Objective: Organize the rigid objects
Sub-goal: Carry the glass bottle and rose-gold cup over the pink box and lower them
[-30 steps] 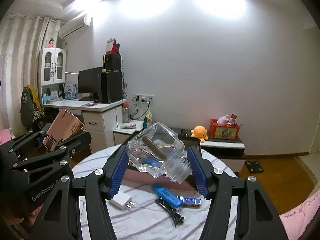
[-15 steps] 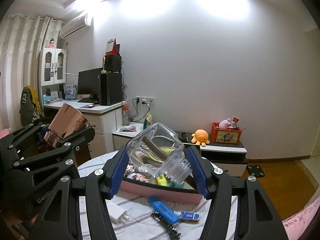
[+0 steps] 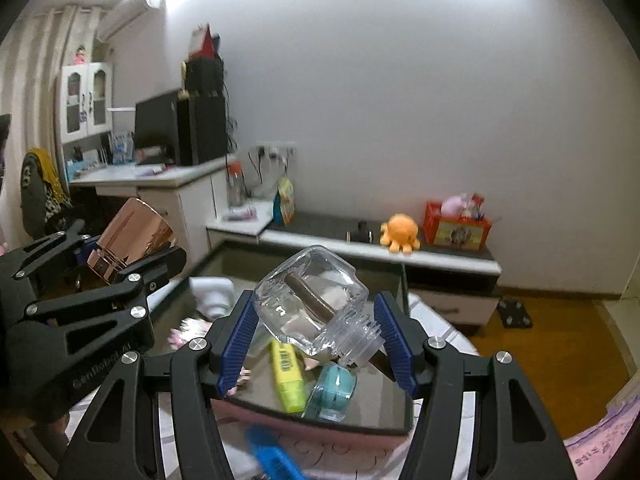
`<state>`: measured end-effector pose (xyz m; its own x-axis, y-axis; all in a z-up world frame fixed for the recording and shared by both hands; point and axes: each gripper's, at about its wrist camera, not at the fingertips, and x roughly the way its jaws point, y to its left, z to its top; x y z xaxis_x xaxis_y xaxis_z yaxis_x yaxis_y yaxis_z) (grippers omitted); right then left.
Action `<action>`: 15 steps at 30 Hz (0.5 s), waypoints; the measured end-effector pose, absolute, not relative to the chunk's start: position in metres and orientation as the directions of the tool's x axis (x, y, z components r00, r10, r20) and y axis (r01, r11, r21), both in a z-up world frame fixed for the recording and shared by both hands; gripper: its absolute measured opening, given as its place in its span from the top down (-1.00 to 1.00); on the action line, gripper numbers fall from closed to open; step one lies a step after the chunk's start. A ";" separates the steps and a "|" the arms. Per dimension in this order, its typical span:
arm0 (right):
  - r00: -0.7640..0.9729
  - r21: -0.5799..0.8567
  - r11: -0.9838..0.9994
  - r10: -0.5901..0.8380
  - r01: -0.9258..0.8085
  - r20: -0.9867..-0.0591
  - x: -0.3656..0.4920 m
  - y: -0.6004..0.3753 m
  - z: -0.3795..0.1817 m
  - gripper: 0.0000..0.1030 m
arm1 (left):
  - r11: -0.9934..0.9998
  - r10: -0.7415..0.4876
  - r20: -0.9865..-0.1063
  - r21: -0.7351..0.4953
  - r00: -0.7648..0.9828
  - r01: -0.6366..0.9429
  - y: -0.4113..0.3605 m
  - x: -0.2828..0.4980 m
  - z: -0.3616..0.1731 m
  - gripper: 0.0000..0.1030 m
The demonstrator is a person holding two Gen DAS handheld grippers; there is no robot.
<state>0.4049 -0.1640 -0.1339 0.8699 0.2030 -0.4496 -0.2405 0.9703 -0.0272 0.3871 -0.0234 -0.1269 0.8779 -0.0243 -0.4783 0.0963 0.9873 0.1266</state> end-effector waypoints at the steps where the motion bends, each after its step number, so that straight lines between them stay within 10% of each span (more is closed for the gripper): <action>1: 0.861 -0.030 0.971 0.195 -0.236 -0.470 0.411 -0.165 -0.139 -0.19 | 0.987 -0.023 -0.505 0.126 0.863 0.100 -0.023 0.399 -0.135 0.08; 15: 0.771 -0.083 0.977 0.100 -0.195 -0.629 0.480 -0.177 -0.190 -0.20 | 0.985 0.028 -0.606 0.154 0.795 0.082 -0.022 0.456 -0.183 -0.05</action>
